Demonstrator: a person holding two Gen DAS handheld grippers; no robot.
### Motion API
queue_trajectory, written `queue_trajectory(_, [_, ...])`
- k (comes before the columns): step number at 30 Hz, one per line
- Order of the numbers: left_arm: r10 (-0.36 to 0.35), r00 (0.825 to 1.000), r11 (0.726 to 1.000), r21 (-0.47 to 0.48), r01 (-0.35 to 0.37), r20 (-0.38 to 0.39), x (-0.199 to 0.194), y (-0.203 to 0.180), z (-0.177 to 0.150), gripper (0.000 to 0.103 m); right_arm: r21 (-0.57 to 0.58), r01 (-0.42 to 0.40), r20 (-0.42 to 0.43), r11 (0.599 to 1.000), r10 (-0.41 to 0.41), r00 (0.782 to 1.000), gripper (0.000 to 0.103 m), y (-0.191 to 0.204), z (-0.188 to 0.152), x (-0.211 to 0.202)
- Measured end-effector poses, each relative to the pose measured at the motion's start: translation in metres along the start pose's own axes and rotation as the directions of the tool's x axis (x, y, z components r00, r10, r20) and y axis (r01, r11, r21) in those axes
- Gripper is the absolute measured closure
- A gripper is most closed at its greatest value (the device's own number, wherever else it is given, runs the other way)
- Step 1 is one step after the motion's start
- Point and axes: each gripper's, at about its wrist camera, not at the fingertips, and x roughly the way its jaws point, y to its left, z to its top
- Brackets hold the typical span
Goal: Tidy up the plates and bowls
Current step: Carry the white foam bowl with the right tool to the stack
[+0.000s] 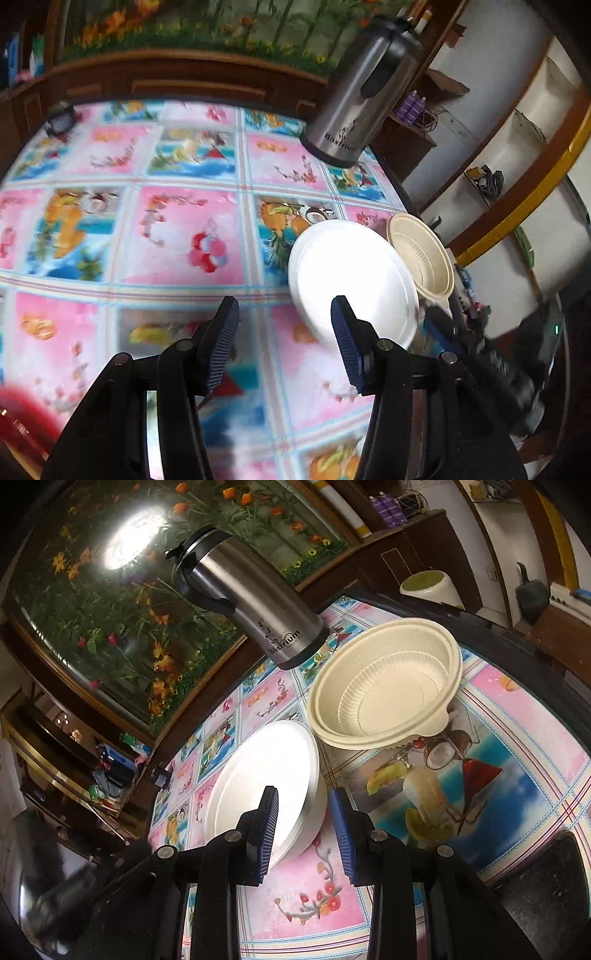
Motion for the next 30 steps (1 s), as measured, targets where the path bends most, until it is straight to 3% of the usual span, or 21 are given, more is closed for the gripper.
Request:
queue_trajectory(5, [-0.031, 0.998, 0.997, -0.072, 0.028, -0.047, 0.031, 0.006, 0.01, 0.053, 0.006, -0.019, -0.016, 1.0, 0.019, 1.0, 0.07, 0.0, -0.001, 0.003])
queue_trajectory(9, [-0.023, 0.998, 0.997, -0.071, 0.019, -0.061, 0.049, 0.003, 0.009, 0.054, 0.022, 0.003, -0.034, 1.0, -0.002, 0.999, 0.07, -0.004, -0.002, 0.011])
queue_trajectory(10, [-0.033, 0.997, 0.997, -0.073, 0.027, -0.072, 0.055, 0.003, 0.007, 0.057, 0.029, -0.005, -0.039, 1.0, 0.006, 0.999, 0.071, -0.006, -0.002, 0.014])
queue_trajectory(11, [-0.046, 0.996, 0.996, -0.074, 0.04, -0.077, 0.06, 0.002, 0.006, 0.076, 0.029, -0.008, -0.04, 1.0, 0.01, 0.999, 0.071, -0.006, -0.003, 0.015])
queue_trajectory(13, [-0.052, 0.993, 0.997, -0.061, 0.046, -0.103, 0.069, -0.002, 0.006, 0.092, 0.014, 0.002, -0.043, 1.0, -0.001, 0.999, 0.084, -0.006, -0.003, 0.018])
queue_trajectory(14, [-0.05, 0.993, 0.997, -0.061, 0.044, -0.102, 0.07, -0.004, 0.003, 0.093, 0.01, -0.008, -0.054, 1.0, 0.008, 0.998, 0.09, -0.005, -0.004, 0.02])
queue_trajectory(16, [-0.034, 0.995, 0.998, -0.049, 0.03, -0.089, 0.067, -0.007, 0.0, 0.093, 0.0, -0.006, -0.062, 1.0, 0.006, 0.998, 0.094, -0.003, -0.005, 0.02])
queue_trajectory(26, [0.089, 0.995, 0.995, 0.044, -0.091, 0.042, 0.016, -0.018, -0.023, 0.093, -0.081, -0.075, -0.034, 0.994, 0.072, 0.997, 0.094, 0.02, -0.012, -0.001])
queue_trajectory(30, [0.114, 0.99, 0.993, 0.034, -0.117, 0.085, -0.013, -0.004, -0.038, 0.092, -0.091, -0.163, -0.093, 0.982, 0.155, 0.984, 0.094, 0.026, -0.019, -0.002])
